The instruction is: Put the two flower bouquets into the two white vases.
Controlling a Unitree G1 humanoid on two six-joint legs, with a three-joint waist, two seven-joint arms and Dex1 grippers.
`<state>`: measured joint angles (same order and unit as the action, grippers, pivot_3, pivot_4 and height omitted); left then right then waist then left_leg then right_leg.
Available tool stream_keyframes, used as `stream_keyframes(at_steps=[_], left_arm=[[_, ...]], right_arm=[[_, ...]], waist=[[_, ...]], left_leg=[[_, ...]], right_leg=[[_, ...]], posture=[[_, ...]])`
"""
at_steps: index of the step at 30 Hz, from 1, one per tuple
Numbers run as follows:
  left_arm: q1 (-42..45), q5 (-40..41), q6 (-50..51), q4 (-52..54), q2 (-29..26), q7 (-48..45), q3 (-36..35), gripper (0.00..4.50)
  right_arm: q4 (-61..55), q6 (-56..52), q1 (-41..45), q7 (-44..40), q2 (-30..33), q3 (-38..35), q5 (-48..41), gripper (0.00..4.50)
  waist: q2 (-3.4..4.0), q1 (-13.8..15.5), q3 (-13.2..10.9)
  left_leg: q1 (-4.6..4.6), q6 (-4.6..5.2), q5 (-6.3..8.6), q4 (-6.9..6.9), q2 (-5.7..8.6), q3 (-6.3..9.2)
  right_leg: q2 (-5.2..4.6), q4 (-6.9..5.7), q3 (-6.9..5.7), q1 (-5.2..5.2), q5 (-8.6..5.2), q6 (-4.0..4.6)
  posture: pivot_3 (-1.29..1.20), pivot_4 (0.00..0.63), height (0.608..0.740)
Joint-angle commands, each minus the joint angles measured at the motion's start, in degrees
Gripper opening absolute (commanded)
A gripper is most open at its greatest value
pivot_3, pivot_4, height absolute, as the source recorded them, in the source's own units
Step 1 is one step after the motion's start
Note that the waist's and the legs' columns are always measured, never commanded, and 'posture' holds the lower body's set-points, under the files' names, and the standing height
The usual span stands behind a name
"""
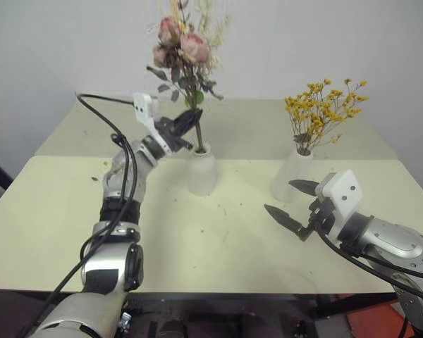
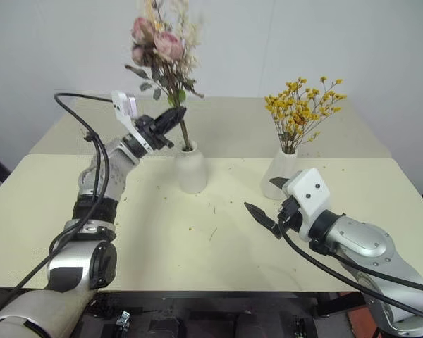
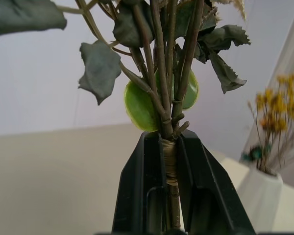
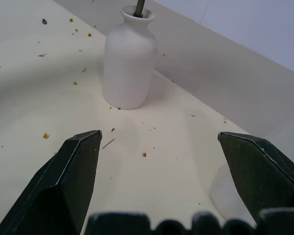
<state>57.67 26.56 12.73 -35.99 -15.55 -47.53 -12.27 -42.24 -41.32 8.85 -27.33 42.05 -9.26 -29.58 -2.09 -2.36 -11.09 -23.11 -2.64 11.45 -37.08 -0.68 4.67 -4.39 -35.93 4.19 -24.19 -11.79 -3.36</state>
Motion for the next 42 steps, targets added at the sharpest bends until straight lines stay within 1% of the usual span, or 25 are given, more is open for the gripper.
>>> stream_keyframes(at_steps=[1,4,8,10,11,15,19,21,27,29,33,34,37,42], left_arm=[[-0.1,-0.4,-2.7,3.4,-0.4,-0.5,0.1,0.1],[-2.4,-0.7,-6.0,3.8,-0.2,-1.5,-0.1,0.1],[-3.8,-0.1,-7.7,4.4,0.4,-1.8,-0.4,0.1],[-4.7,0.0,-7.6,5.8,0.3,-3.0,0.3,0.83],[-5.1,-0.1,-7.7,6.4,0.2,-3.7,0.8,1.06],[-6.6,-0.6,-7.2,8.7,-0.3,-4.9,1.9,2.41],[-9.2,-1.1,-6.3,12.5,-2.6,-7.3,3.5,3.77],[-9.8,-1.8,-4.2,13.5,-4.2,-6.5,4.3,4.44],[-8.6,-7.0,-0.8,12.8,-7.4,-1.9,6.9,4.47],[-7.5,-7.7,1.3,13.4,-8.8,-2.6,7.9,4.47],[-6.2,-6.1,6.1,17.2,-12.3,-7.1,9.0,4.47],[-6.2,-5.2,8.7,18.6,-13.7,-8.3,8.9,4.47],[-8.1,-4.5,11.2,22.6,-17.9,-11.5,8.7,4.47],[-12.1,-1.2,15.7,28.3,-23.8,-12.2,4.0,4.47]], right_arm=[[-1.4,1.1,0.2,0.0,-0.1,-0.7,0.5,4.5],[-1.4,1.3,-0.1,0.0,-0.3,-0.6,0.8,4.5],[-0.9,1.8,-0.2,-0.4,-0.4,-0.4,1.3,4.5],[-0.6,2.1,0.0,-0.8,-0.4,-0.4,1.6,4.5],[-0.4,2.2,0.2,-0.9,-0.5,-0.3,1.7,4.5],[0.3,2.7,0.5,-1.4,-0.6,0.0,2.3,4.5],[0.8,3.4,0.4,-1.7,-0.9,0.5,3.1,4.5],[1.2,3.8,0.5,-1.8,-1.1,0.9,3.4,4.5],[2.3,5.0,1.0,-2.3,-1.7,1.6,4.4,4.5],[2.7,5.4,1.2,-2.5,-2.0,1.9,4.8,4.5],[3.3,5.8,1.5,-2.5,-2.5,2.2,5.6,4.5],[3.2,5.9,1.4,-2.5,-2.5,2.2,5.8,4.5],[3.0,5.8,1.0,-2.3,-2.7,1.9,5.9,4.5],[2.7,5.9,-0.3,-2.4,-2.5,0.7,6.1,4.5]], waist=[[0.0,0.0,0.0],[0.0,0.0,0.0],[0.0,0.1,0.0],[0.0,0.1,0.0],[0.0,0.1,0.0],[0.0,0.1,0.0],[0.01,-0.2,0.0],[0.01,-0.2,0.0],[0.01,0.0,0.0],[0.01,0.0,0.0],[0.01,-0.1,0.0],[0.01,-0.2,0.0],[0.02,-0.5,0.0],[0.03,-0.2,0.0]], left_leg=[[-0.01,0.0,0.0,0.0,0.0,0.0],[0.01,0.0,0.0,0.0,0.0,0.0],[0.04,0.0,0.0,0.0,0.0,0.0],[0.02,0.01,0.0,-0.02,0.0,0.0],[0.02,0.01,0.0,-0.02,0.0,0.0],[0.01,0.02,0.01,-0.02,0.0,0.0],[0.06,0.02,0.0,-0.02,-0.01,-0.01],[0.06,0.02,0.0,-0.01,-0.03,-0.01],[0.08,0.02,0.0,-0.02,-0.03,-0.01],[0.07,0.02,0.0,-0.02,-0.03,-0.01],[0.03,0.02,0.0,-0.02,-0.03,0.0],[0.03,0.02,0.0,-0.02,-0.04,-0.01],[0.07,0.02,0.01,0.0,-0.06,-0.01],[0.15,0.02,0.01,0.01,-0.09,-0.02]], right_leg=[[0.0,0.0,0.0,-0.01,0.0,0.0],[0.0,0.02,0.0,0.01,0.0,0.0],[0.0,-0.01,0.0,0.03,0.0,0.0],[0.0,-0.01,0.0,0.02,0.0,0.0],[0.0,0.0,0.0,0.02,0.0,0.0],[0.0,0.01,0.0,0.02,0.0,0.01],[0.0,-0.02,0.01,0.03,0.0,0.0],[0.02,-0.02,0.01,0.03,0.0,0.0],[0.02,-0.02,0.01,0.06,-0.06,-0.09],[0.02,-0.02,0.0,0.05,-0.06,-0.09],[0.03,-0.02,0.0,0.02,-0.06,-0.09],[0.03,-0.02,0.0,0.01,-0.06,-0.09],[0.04,-0.04,0.01,0.01,-0.06,-0.09],[0.06,-0.1,0.01,0.04,-0.21,-0.3]], posture=[[0.0,0.15,0.74],[0.0,0.15,0.74],[0.0,0.15,0.74],[0.0,0.15,0.74],[0.0,0.15,0.74],[0.0,0.15,0.74],[0.0,0.15,0.74],[0.0,0.15,0.74],[0.0,0.15,0.74],[0.0,0.15,0.74],[0.0,0.15,0.74],[0.0,0.15,0.74],[0.0,0.15,0.74],[0.0,0.15,0.74]])
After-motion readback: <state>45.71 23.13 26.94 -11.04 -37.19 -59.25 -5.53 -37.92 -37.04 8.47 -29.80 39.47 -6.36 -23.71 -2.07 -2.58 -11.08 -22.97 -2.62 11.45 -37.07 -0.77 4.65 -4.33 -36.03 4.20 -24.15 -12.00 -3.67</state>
